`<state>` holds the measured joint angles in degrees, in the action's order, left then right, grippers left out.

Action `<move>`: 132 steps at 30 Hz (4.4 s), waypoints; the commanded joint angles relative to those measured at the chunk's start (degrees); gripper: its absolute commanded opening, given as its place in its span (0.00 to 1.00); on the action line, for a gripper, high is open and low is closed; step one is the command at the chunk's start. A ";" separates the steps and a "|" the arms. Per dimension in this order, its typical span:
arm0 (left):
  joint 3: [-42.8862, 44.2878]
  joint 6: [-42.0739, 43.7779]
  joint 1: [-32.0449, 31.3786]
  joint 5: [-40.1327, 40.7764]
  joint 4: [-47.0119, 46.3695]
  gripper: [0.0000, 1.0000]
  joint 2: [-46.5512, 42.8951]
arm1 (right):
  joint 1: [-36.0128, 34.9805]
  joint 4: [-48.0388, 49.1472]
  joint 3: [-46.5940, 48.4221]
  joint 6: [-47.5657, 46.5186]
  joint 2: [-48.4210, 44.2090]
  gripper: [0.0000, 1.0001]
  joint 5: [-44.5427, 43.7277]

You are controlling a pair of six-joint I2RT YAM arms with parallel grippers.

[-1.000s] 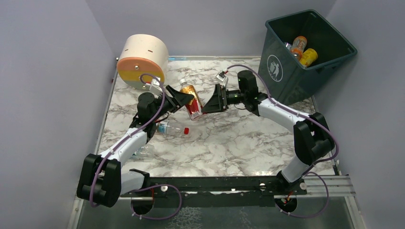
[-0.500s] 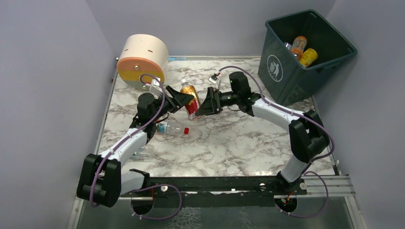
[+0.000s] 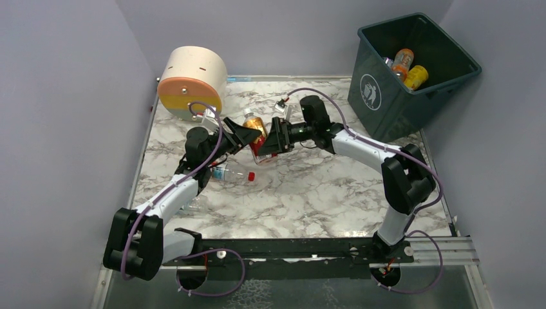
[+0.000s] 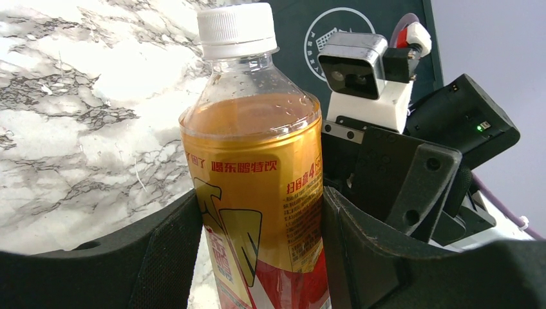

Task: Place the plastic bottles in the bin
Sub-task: Pick up the plastic bottle at the center of the board, then place the plastic bottle in the trash bin.

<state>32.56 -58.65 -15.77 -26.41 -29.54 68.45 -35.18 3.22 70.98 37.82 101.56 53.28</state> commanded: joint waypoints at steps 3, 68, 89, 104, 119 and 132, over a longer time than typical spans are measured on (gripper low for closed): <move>-0.64 -0.19 -0.14 -0.31 -2.28 0.63 -2.06 | -0.72 -1.85 1.70 -1.44 1.66 0.78 -2.18; -2.71 9.10 -0.13 4.75 28.19 0.99 -31.05 | 24.41 -19.28 24.26 -7.05 -8.69 0.63 -3.58; -3.17 9.27 -0.14 3.08 26.38 0.99 -28.47 | 44.33 -12.26 43.89 5.88 -1.58 0.63 4.29; -2.19 10.43 -0.14 3.46 27.35 0.99 -26.21 | 55.82 -16.79 48.55 4.18 1.99 0.63 -2.18; -4.03 9.59 -0.14 1.99 23.43 0.99 -23.87 | 55.83 -28.03 48.34 -5.92 2.14 0.64 -19.21; -3.64 9.26 -0.14 1.28 22.38 0.99 -23.25 | 55.83 -30.11 46.28 -7.50 1.94 0.82 -22.26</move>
<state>28.80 -49.06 -15.77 -23.70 -5.13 46.02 20.58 -25.04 117.56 31.70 103.20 33.39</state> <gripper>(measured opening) 0.989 0.769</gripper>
